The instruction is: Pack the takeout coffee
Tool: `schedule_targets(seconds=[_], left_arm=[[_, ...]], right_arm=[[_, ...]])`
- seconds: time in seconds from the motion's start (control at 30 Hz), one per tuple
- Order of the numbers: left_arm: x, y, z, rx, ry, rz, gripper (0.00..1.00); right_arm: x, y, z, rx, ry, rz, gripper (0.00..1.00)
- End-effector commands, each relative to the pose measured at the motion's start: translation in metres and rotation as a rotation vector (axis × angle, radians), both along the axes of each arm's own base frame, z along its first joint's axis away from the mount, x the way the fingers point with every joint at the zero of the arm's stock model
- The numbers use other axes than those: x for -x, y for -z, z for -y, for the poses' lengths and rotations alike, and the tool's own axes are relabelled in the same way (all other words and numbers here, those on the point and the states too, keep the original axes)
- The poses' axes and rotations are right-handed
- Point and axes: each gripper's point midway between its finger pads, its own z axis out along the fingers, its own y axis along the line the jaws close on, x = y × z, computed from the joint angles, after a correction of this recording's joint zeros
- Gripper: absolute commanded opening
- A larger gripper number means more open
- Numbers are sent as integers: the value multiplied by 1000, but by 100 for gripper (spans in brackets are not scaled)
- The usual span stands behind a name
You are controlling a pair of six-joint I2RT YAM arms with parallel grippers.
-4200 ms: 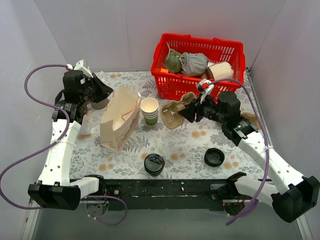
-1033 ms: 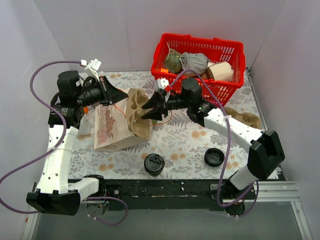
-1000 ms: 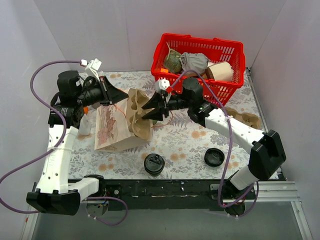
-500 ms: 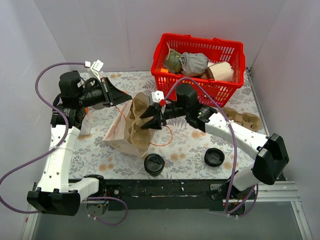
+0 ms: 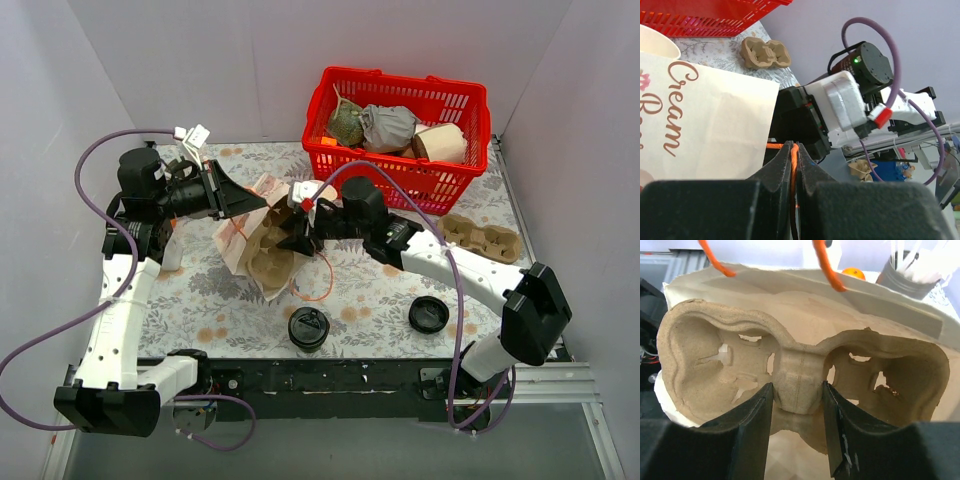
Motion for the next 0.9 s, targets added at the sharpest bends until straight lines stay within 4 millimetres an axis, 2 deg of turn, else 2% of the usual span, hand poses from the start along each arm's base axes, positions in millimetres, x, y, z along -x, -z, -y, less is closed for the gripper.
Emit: schedule_targets(seconds=[0.0, 0.07, 0.2, 0.37, 0.43, 0.5, 0.67, 0.77, 0.87], left_arm=[[19, -9, 4, 22, 69, 41, 0], [18, -5, 2, 10, 56, 31, 0], [20, -1, 4, 17, 72, 15, 0], [25, -9, 4, 31, 77, 25, 0], [29, -14, 4, 36, 79, 37, 0], [32, -19, 4, 43, 76, 37, 0], [34, -22, 4, 51, 73, 30, 0], [31, -17, 5, 54, 79, 2, 0], [29, -12, 5, 54, 86, -18, 0]], right_arm=[[-16, -17, -10, -49, 80, 13, 25], [-15, -21, -8, -67, 96, -11, 24], [-27, -24, 0, -85, 204, -27, 22], [-32, -16, -6, -69, 191, 23, 22], [-42, -7, -9, -40, 226, 44, 22], [-54, -6, -10, -34, 287, 57, 22], [-67, 6, -16, -20, 356, 92, 22], [-68, 3, -19, -38, 379, 156, 21], [-55, 5, -25, -42, 317, 213, 21]])
